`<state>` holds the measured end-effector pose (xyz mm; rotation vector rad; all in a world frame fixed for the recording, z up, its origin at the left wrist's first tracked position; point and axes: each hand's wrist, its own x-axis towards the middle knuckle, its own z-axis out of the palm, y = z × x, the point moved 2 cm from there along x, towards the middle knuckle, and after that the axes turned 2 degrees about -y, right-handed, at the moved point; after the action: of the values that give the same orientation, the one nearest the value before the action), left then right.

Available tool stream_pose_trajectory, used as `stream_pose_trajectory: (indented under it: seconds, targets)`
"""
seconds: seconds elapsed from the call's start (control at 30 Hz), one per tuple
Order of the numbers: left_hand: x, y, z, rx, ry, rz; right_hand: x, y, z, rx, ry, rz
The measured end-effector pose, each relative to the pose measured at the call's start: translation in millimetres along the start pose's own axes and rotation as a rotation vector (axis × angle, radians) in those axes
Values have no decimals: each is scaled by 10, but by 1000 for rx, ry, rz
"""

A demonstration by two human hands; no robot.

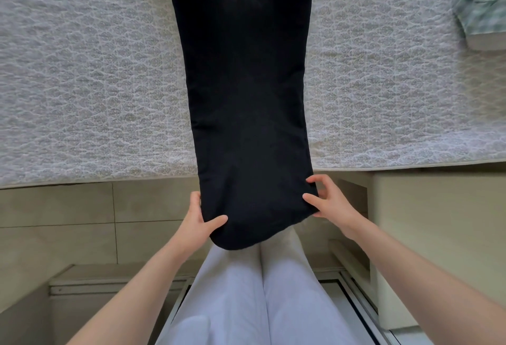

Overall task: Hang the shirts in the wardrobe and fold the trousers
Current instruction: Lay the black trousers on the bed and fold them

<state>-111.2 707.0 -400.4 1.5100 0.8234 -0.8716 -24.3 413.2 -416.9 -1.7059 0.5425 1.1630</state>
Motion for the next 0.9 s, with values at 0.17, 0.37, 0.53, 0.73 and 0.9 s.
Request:
stream_pose_trajectory:
  seconds: [0.17,0.37,0.53,0.73,0.9]
  targets:
    - [-15,-27,59,-4,-50,-47,77,89,10,-15,42,103]
    - [12,-145,-2,-5,-52,-192,158,133,-20,-157,-9,138]
    - [40,-182,-52,-25,-66,-208,94,207,-81,49,-128,169]
    - [54,-257,-92,-26,-39,-207,70,239,-149,104,-137,155]
    - [31,-269,-92,-49,-76,-194,83,277,-178,67,-102,185]
